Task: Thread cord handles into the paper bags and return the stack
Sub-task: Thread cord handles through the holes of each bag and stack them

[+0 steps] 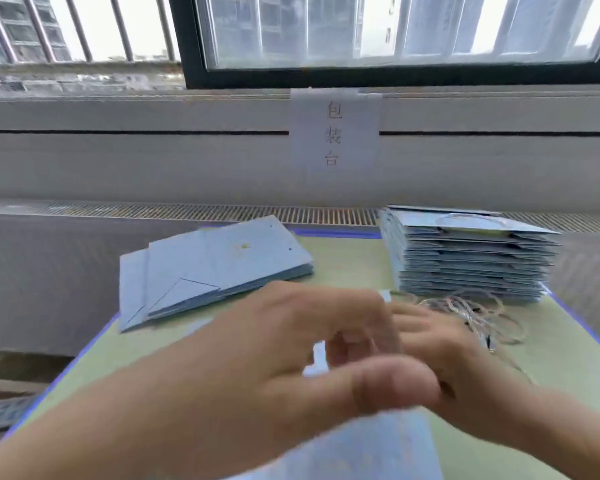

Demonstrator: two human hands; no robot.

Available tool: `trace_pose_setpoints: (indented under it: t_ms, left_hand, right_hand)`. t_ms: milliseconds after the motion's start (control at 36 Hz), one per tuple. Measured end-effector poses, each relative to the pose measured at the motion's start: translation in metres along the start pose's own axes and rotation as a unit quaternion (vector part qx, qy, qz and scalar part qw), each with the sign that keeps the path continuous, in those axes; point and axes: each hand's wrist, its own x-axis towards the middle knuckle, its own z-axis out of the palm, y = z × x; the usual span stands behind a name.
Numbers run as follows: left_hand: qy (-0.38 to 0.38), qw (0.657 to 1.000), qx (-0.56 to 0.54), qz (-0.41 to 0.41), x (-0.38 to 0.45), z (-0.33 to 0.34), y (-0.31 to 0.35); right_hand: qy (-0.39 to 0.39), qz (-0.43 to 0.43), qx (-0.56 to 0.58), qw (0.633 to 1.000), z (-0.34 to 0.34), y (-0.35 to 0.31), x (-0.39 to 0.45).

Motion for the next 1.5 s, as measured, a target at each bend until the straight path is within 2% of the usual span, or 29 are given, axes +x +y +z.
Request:
trace_pose_setpoints:
  t_ms: [28, 56, 111, 167, 250, 333, 389, 472, 528, 556, 583, 639, 694, 750, 778, 861, 972, 1083, 1222, 1361, 1417, 1500]
  left_hand:
    - [0.048, 0.997, -0.045, 0.034, -0.005, 0.000, -0.008]
    - [0.060, 0.993, -0.096, 0.037, -0.007, 0.000, -0.013]
    - [0.073, 0.993, -0.090, -0.001, 0.006, 0.002, -0.030]
    - [0.065, 0.995, -0.041, -0.059, 0.034, 0.012, -0.057]
    - [0.014, 0.986, -0.078, -0.150, 0.056, 0.035, -0.087]
    - [-0.012, 0.987, -0.065, -0.149, 0.067, 0.054, -0.094]
    - [-0.006, 0.988, -0.037, -0.147, 0.071, 0.063, -0.098]
    - [0.001, 0.987, 0.025, -0.158, 0.074, 0.070, -0.096]
    - [0.001, 0.984, 0.068, -0.166, 0.075, 0.074, -0.096]
    - [0.001, 0.983, 0.072, -0.168, 0.075, 0.074, -0.096]
    - [0.002, 0.984, 0.068, -0.162, 0.076, 0.074, -0.098]
    - [-0.004, 0.989, 0.053, -0.137, 0.077, 0.072, -0.104]
    - [0.002, 0.992, -0.006, -0.122, 0.078, 0.072, -0.111]
    - [0.020, 0.988, -0.083, -0.126, 0.077, 0.069, -0.114]
    - [0.023, 0.985, -0.115, -0.123, 0.075, 0.067, -0.114]
    - [0.012, 0.974, -0.198, -0.110, 0.074, 0.059, -0.116]
    - [-0.002, 0.964, -0.242, -0.106, 0.072, 0.055, -0.119]
    - [-0.006, 0.956, -0.270, -0.111, 0.073, 0.050, -0.123]
    - [-0.015, 0.950, -0.293, -0.104, 0.074, 0.046, -0.126]
    - [-0.018, 0.931, -0.351, -0.099, 0.076, 0.043, -0.129]
    - [-0.019, 0.923, -0.372, -0.097, 0.077, 0.042, -0.130]
    - [-0.026, 0.913, -0.395, -0.097, 0.078, 0.042, -0.132]
  right_hand:
    - [-0.016, -0.009, -0.024, 1.000, 0.007, 0.002, -0.010]
    - [-0.032, -0.013, -0.054, 0.998, 0.014, 0.002, -0.017]
    - [-0.075, -0.024, -0.117, 0.990, 0.024, 0.005, -0.029]
    - [-0.114, -0.042, -0.157, 0.980, 0.033, 0.004, -0.035]
    - [-0.125, -0.059, -0.191, 0.972, 0.037, 0.004, -0.034]
    - [-0.135, -0.077, -0.229, 0.961, 0.038, 0.005, -0.029]
    - [-0.168, -0.080, -0.247, 0.951, 0.039, 0.005, -0.026]
    - [-0.224, -0.023, -0.232, 0.946, 0.042, 0.004, -0.023]
    - [-0.278, 0.011, -0.246, 0.928, 0.042, -0.001, -0.018]
    - [-0.281, 0.027, -0.186, 0.941, 0.038, -0.003, -0.015]
    - [-0.262, 0.058, -0.083, 0.960, 0.031, -0.002, -0.011]
    - [-0.173, 0.096, 0.036, 0.980, 0.012, 0.005, -0.006]
    - [-0.058, 0.167, 0.064, 0.982, -0.004, 0.024, 0.001]
    - [-0.003, 0.223, 0.009, 0.975, -0.011, 0.049, 0.007]
    - [-0.030, 0.245, -0.030, 0.969, -0.009, 0.059, 0.010]
    - [-0.194, 0.275, -0.107, 0.935, -0.002, 0.079, 0.014]
    - [-0.247, 0.262, -0.070, 0.930, 0.019, 0.081, 0.018]
    - [-0.239, 0.228, -0.060, 0.942, 0.028, 0.083, 0.017]
    - [-0.221, 0.169, -0.115, 0.954, 0.033, 0.086, 0.006]
    - [-0.095, 0.262, -0.027, 0.960, 0.025, 0.077, 0.004]
    - [-0.079, 0.296, 0.027, 0.952, 0.027, 0.074, 0.006]
    - [-0.097, 0.342, 0.104, 0.929, 0.034, 0.068, 0.007]
